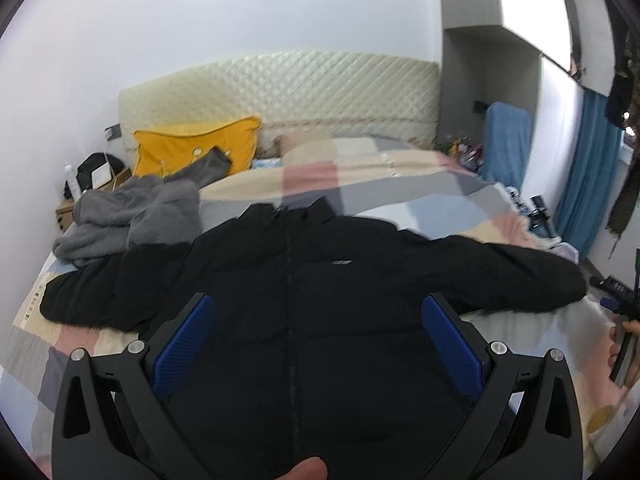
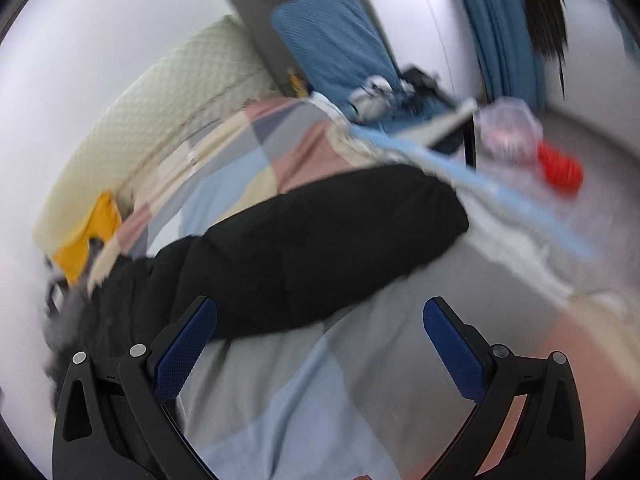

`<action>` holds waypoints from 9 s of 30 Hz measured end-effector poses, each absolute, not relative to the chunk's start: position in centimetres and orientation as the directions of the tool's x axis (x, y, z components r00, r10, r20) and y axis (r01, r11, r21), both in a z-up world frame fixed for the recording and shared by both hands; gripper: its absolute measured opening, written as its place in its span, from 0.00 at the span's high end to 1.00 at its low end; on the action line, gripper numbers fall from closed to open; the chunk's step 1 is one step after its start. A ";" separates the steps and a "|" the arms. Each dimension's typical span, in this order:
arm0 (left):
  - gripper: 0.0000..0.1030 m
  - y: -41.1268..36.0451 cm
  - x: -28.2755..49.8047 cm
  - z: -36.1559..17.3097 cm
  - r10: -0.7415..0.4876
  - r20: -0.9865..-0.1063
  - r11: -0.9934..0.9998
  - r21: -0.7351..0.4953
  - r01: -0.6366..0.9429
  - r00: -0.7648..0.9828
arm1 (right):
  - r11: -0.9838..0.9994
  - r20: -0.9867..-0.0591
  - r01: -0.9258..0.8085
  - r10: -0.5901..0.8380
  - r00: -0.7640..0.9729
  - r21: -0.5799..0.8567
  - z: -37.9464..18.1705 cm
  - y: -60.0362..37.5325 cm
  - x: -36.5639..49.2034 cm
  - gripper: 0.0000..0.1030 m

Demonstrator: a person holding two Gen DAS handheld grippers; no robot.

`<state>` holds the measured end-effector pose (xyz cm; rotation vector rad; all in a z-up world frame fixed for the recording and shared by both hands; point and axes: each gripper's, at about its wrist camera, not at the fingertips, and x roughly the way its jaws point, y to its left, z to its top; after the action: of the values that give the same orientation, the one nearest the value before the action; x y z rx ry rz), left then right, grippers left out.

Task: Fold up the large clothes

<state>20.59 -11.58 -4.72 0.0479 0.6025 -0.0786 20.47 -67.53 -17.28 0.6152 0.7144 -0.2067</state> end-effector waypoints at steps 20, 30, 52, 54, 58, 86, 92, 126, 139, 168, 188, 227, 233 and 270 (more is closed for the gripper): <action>0.00 -2.2 25.1 -12.6 0.052 -0.637 0.998 0.006 -0.063 0.769 | 0.615 -0.566 0.481 -0.067 0.821 0.625 -21.3 -76.5 29.0 0.85; 0.00 1.0 26.6 -14.9 0.087 -0.660 0.994 0.004 -0.112 0.746 | 0.753 -0.495 0.473 -0.227 0.839 0.457 -10.0 -74.9 31.4 0.94; 0.00 5.0 23.2 -12.8 -0.010 -0.622 0.998 -0.057 -0.033 0.783 | 0.979 -0.230 -0.026 0.073 0.970 0.201 15.1 -41.4 29.3 0.89; 0.00 5.3 22.8 -12.5 0.006 -0.610 0.999 -0.032 -0.033 0.792 | 0.980 -0.234 -0.071 0.114 0.966 0.185 15.1 -38.6 29.3 0.89; 0.00 5.9 21.8 -12.0 0.076 -0.560 0.997 0.035 -0.068 0.825 | 0.976 -0.261 -0.173 0.203 0.944 0.134 14.5 -31.4 30.2 0.87; 0.00 17.7 23.2 -14.5 0.144 -0.606 0.947 -0.145 -0.287 0.782 | 0.758 -0.632 -0.593 0.605 0.484 0.272 -12.4 0.9 37.2 0.86; 0.00 18.0 23.7 -15.5 0.152 -0.615 0.944 -0.142 -0.299 0.774 | 0.776 -0.728 -0.562 0.558 0.399 0.286 -20.4 2.9 39.1 0.85; 0.00 7.6 23.5 -16.4 -0.006 -0.636 0.995 -0.084 -0.061 0.772 | 0.954 -0.598 -0.290 0.274 0.753 0.072 -9.8 -26.3 29.1 0.27; 0.00 5.2 24.8 -18.2 -0.010 -0.688 0.996 -0.069 -0.051 0.725 | 0.990 -0.828 -0.132 0.121 0.548 0.058 -21.3 -33.4 32.3 0.27; 0.00 3.8 25.2 -19.7 -0.018 -0.714 0.998 -0.057 -0.032 0.700 | 0.996 -0.804 0.011 0.065 0.591 0.088 -22.0 -36.0 34.6 0.26; 0.00 1.0 32.5 -14.7 -0.064 -0.702 0.991 -0.127 -0.036 0.709 | 0.949 -0.574 -0.193 0.304 0.760 0.247 -13.2 -27.6 34.2 0.23; 0.00 2.4 44.8 -21.9 0.051 -0.716 0.999 0.031 -0.041 0.696 | 0.949 -0.620 -0.246 0.314 0.719 0.195 -20.7 -22.7 43.4 0.10; 0.00 3.7 39.5 -15.6 0.007 -0.657 0.998 -0.037 -0.042 0.754 | 0.954 -0.558 -0.242 0.300 0.774 0.177 -14.9 -24.4 36.8 0.10; 0.00 12.8 20.2 -5.7 0.027 -0.626 0.993 -0.072 -0.092 0.779 | 0.945 -0.360 -0.281 0.323 0.875 0.166 -8.7 -27.7 6.1 0.04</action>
<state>20.24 12.85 -5.67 -0.1006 0.6745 0.0645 6.08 -27.69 -8.70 0.1102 0.3941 0.3157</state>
